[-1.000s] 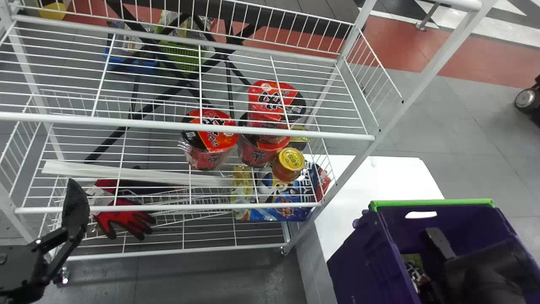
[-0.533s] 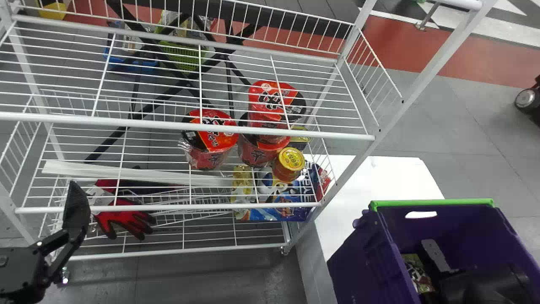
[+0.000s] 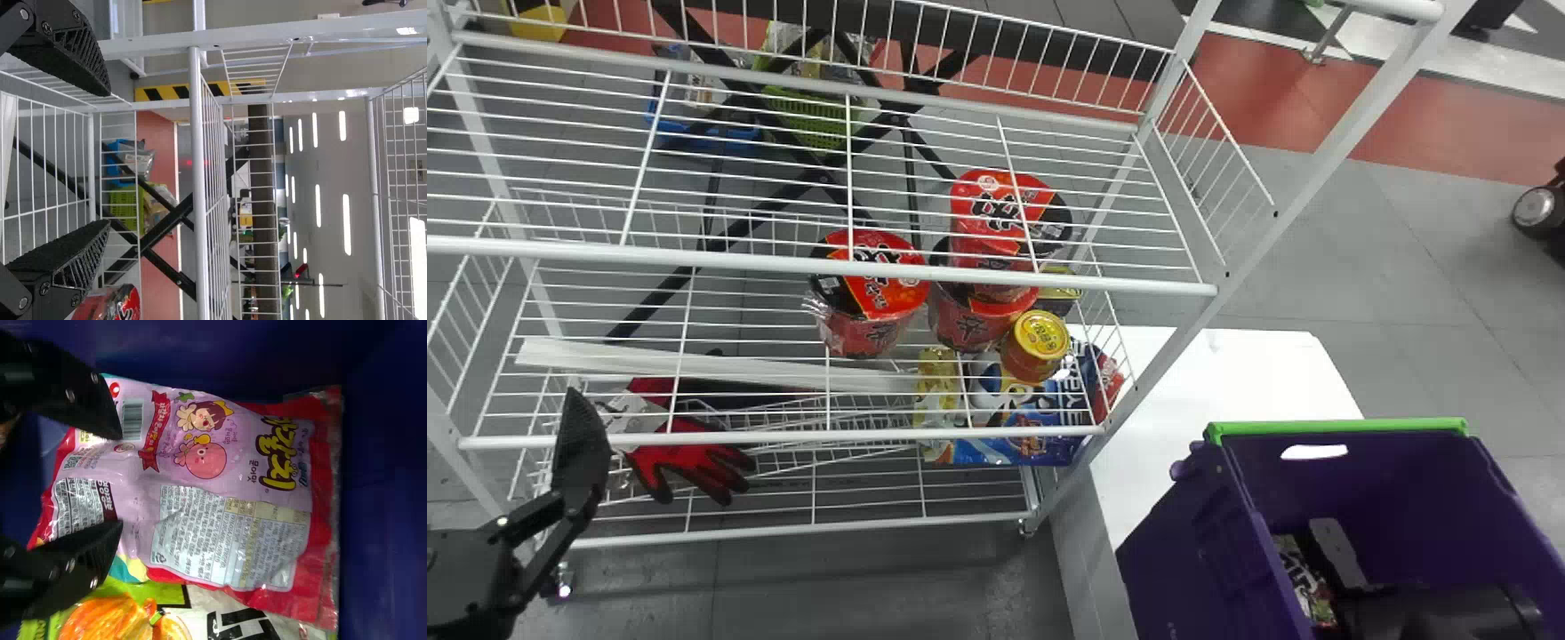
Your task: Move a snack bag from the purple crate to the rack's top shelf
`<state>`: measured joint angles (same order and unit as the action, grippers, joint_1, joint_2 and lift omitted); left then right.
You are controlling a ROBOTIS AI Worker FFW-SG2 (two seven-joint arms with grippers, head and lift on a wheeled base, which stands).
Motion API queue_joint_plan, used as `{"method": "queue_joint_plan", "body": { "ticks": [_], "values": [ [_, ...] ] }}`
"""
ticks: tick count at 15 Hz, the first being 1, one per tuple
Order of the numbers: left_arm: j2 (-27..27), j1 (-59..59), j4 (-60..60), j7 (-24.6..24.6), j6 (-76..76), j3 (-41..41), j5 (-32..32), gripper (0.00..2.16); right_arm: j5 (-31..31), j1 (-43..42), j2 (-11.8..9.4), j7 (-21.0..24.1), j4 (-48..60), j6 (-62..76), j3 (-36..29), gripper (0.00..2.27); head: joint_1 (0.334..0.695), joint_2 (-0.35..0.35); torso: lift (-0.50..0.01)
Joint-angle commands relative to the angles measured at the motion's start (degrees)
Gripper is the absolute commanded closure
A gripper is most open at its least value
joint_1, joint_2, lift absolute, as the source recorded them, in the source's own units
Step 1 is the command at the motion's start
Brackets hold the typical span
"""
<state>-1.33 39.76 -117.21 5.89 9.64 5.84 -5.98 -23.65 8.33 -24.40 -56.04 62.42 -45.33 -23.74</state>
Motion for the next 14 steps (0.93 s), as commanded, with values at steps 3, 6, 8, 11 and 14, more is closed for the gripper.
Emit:
{"method": "queue_joint_plan", "body": {
  "ticks": [3, 6, 8, 11, 14],
  "values": [
    [-0.1, 0.0, 0.0, 0.0, -0.1, -0.1, 0.0, 0.14, 1.2, 0.1, 0.4, 0.2, -1.0, 3.4, -0.9, 1.96, 0.695, -0.35, -0.452],
    [0.0, -0.1, -0.1, 0.1, -0.1, -0.1, 0.1, 0.13, 1.6, 1.2, 0.2, -1.3, 0.3, 3.5, -1.8, 1.96, 0.695, -0.35, -0.452],
    [-0.1, -0.7, 0.8, 0.1, -0.1, -0.1, 0.2, 0.13, 1.4, 1.7, 0.1, -2.0, 0.5, 3.7, -2.5, 1.96, 0.695, -0.35, -0.452],
    [0.0, -1.9, 1.5, 0.0, -0.6, 0.0, 0.4, 0.13, 1.0, 2.5, 0.1, -2.0, 0.5, 6.5, -3.7, 1.96, 0.695, -0.35, -0.442],
    [0.0, -2.8, 2.5, 0.0, -1.0, 0.1, 0.4, 0.13, 1.0, 5.2, 0.5, -2.0, 2.8, 7.8, -5.8, 1.96, 0.695, -0.35, -0.43]
  ]
}}
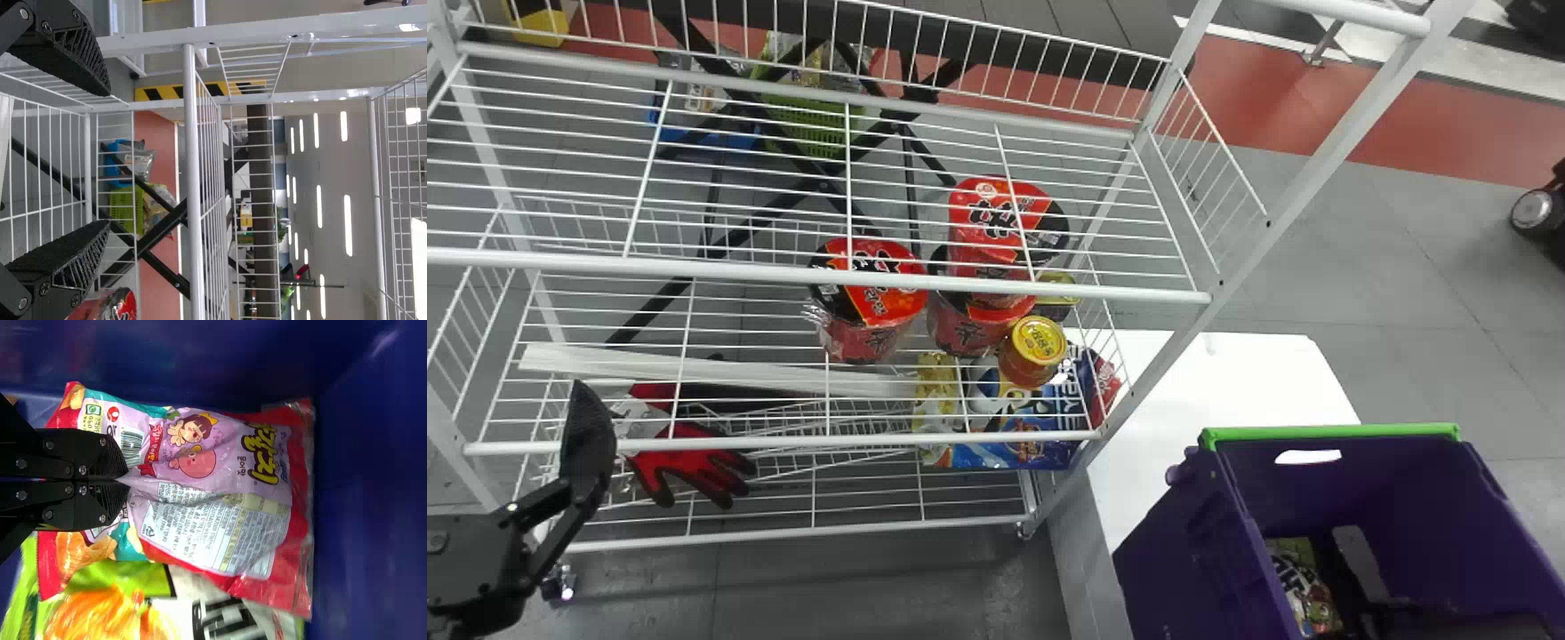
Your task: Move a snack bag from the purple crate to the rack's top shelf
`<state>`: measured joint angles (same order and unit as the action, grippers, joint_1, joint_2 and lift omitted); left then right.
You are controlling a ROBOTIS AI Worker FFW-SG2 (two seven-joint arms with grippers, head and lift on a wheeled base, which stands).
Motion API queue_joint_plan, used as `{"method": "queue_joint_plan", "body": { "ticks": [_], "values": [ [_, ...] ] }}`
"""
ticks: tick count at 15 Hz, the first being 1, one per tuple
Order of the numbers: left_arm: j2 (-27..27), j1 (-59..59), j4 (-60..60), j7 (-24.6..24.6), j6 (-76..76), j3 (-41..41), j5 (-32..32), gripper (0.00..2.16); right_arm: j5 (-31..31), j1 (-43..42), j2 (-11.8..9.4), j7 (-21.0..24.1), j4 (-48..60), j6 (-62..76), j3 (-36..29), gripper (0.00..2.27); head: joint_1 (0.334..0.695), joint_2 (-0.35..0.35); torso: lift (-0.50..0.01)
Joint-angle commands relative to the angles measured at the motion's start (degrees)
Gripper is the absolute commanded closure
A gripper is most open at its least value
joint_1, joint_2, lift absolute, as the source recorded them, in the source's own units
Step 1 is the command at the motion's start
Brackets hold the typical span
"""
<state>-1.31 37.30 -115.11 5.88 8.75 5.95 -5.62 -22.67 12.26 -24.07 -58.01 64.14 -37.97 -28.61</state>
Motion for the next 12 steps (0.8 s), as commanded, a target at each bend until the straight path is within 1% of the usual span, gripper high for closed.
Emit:
{"method": "queue_joint_plan", "body": {
  "ticks": [1, 3, 5, 6, 12],
  "values": [
    [0.0, -0.7, 0.7, 0.0, -0.1, -0.1, 0.1, 0.13, -0.1, 1.8, 0.3, 0.0, 1.5, 0.6, -1.7, 1.96, 0.695, -0.35, -0.426],
    [0.0, -1.0, 0.9, 0.0, -0.1, -0.2, 0.3, 0.13, 0.0, 3.1, 0.5, -0.1, 3.2, 0.9, -2.5, 1.96, 0.695, -0.35, -0.418],
    [0.0, -1.0, 0.9, 0.0, -0.1, -0.2, 0.4, 0.13, -0.1, 4.2, 1.7, -0.1, 4.9, 2.0, -3.8, 1.96, 0.695, -0.35, -0.41],
    [0.0, -1.0, 0.7, 0.0, -0.1, -0.1, 0.3, 0.13, -0.1, 4.5, 2.0, -0.1, 5.2, 3.2, -4.4, 1.96, 0.695, -0.35, -0.406],
    [0.0, -0.6, -0.2, 0.2, -0.1, 0.0, 0.3, 0.13, -0.1, 5.1, 2.6, -0.1, 6.3, 4.4, -5.2, 1.96, 0.695, -0.35, -0.382]
  ]
}}
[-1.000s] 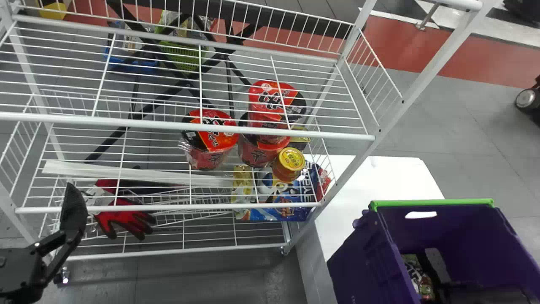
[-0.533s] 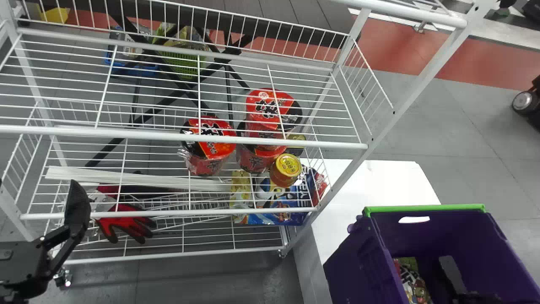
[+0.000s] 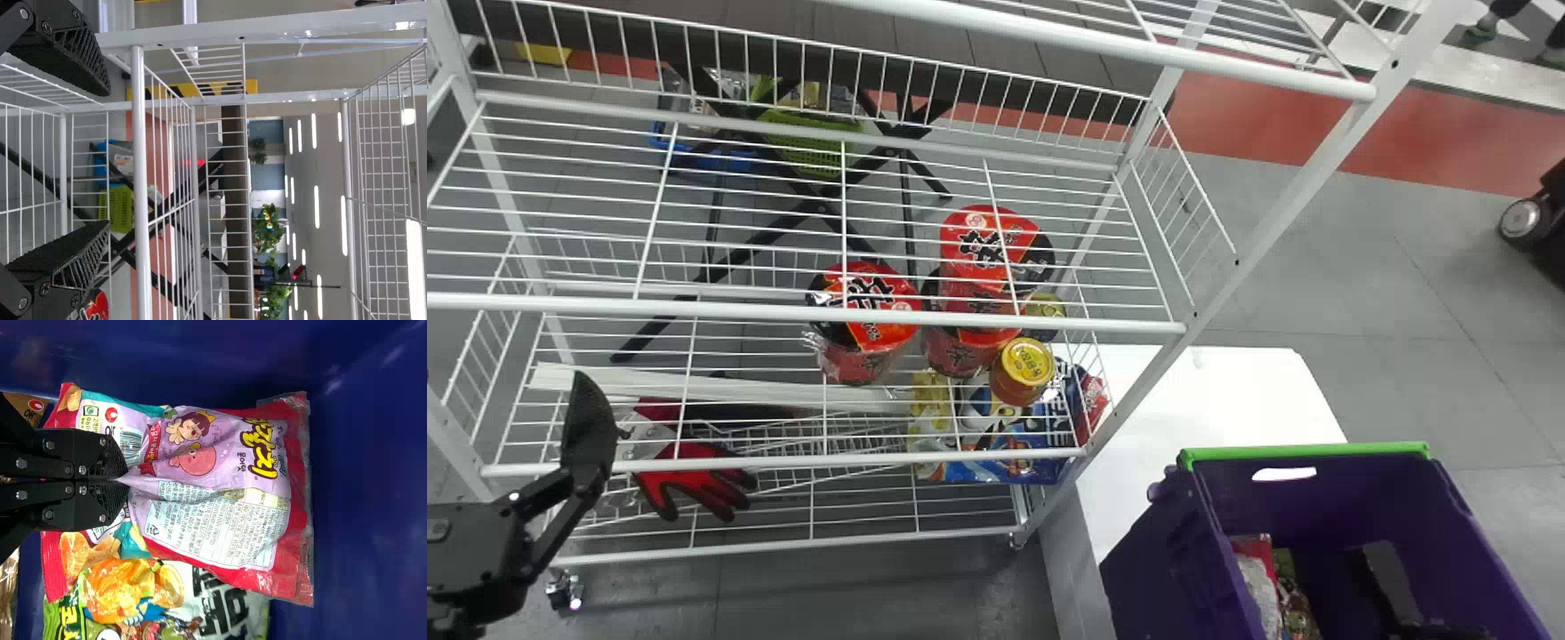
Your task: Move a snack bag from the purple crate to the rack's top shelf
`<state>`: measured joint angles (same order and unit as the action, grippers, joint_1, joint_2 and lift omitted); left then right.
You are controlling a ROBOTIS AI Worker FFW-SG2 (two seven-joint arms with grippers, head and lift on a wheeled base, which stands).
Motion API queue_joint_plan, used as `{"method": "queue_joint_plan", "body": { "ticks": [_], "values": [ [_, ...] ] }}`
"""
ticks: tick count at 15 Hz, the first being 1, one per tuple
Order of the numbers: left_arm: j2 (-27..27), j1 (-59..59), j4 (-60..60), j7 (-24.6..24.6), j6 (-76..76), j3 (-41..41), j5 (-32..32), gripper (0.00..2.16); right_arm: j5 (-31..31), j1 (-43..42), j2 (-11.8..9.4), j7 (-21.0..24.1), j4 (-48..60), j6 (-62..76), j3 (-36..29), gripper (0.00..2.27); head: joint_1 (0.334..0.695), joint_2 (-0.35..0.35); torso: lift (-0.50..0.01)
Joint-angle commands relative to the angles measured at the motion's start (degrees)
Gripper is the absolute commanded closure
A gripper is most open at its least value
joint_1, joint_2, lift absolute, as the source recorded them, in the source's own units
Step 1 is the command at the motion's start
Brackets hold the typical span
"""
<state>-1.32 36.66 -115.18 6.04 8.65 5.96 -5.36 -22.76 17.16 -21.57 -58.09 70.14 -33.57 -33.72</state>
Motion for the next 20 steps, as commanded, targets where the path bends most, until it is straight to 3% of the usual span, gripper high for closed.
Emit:
{"method": "queue_joint_plan", "body": {
  "ticks": [1, 20],
  "values": [
    [0.0, 0.1, -0.2, 0.0, -0.4, 0.1, -0.1, 0.13, 0.0, 0.4, 0.1, 0.0, 0.7, 0.0, 0.0, 1.96, 0.695, -0.35, -0.378],
    [0.0, 2.4, -3.4, 0.9, -1.1, 1.4, -1.1, 0.13, 0.8, 2.6, 1.2, -3.1, 3.5, 7.4, -3.6, 1.96, 0.695, -0.35, -0.302]
  ]
}}
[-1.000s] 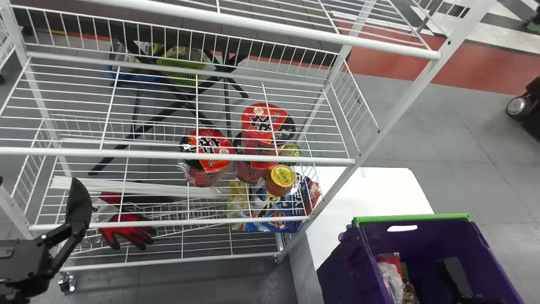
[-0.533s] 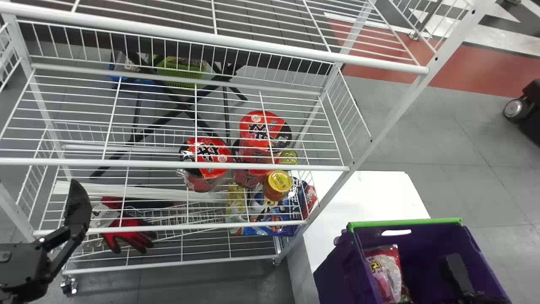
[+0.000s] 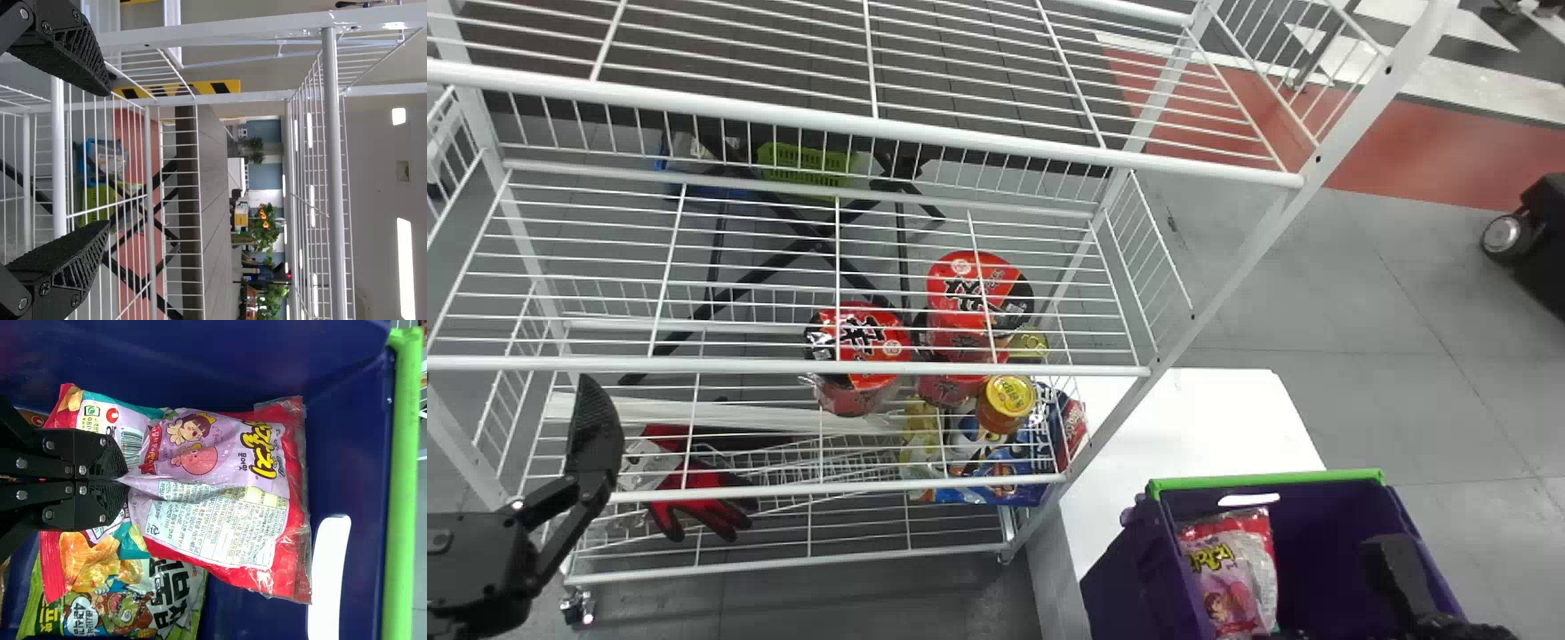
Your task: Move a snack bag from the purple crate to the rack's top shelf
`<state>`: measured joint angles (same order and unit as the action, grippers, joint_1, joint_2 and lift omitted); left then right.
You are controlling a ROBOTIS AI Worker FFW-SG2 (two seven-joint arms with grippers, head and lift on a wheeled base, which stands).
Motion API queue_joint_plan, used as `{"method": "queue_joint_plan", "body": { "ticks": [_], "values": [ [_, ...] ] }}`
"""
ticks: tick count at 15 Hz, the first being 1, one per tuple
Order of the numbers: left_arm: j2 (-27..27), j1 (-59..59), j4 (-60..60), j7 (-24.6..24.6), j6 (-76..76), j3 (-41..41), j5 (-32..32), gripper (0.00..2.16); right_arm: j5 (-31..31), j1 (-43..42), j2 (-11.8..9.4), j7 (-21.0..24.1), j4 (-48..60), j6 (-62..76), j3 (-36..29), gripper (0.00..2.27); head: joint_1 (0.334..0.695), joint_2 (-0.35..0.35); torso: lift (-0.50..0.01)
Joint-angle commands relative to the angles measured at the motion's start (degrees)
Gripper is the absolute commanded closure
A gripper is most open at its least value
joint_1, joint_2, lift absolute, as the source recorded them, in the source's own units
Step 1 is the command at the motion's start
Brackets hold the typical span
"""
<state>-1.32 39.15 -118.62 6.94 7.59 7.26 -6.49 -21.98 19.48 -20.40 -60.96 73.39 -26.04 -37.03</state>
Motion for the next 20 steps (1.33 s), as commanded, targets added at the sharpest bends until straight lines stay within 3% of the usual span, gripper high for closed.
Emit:
{"method": "queue_joint_plan", "body": {
  "ticks": [1, 13, 20],
  "values": [
    [0.0, -0.1, 0.1, 0.0, 0.0, 0.1, -0.1, 0.13, 0.0, 0.5, 0.0, -0.6, 0.4, -0.1, -0.9, 1.96, 0.695, -0.35, -0.298],
    [0.0, -0.4, 0.2, 0.0, -0.2, 0.8, -0.5, 0.13, 4.1, 2.7, 1.9, -5.3, 6.1, -0.5, -6.8, 1.96, 0.695, -0.35, -0.251],
    [0.0, -0.1, -0.1, 0.1, -0.2, 0.7, -0.4, 0.13, 4.1, 2.7, 2.6, -6.3, 8.1, -1.9, -7.0, 1.96, 0.695, -0.35, -0.223]
  ]
}}
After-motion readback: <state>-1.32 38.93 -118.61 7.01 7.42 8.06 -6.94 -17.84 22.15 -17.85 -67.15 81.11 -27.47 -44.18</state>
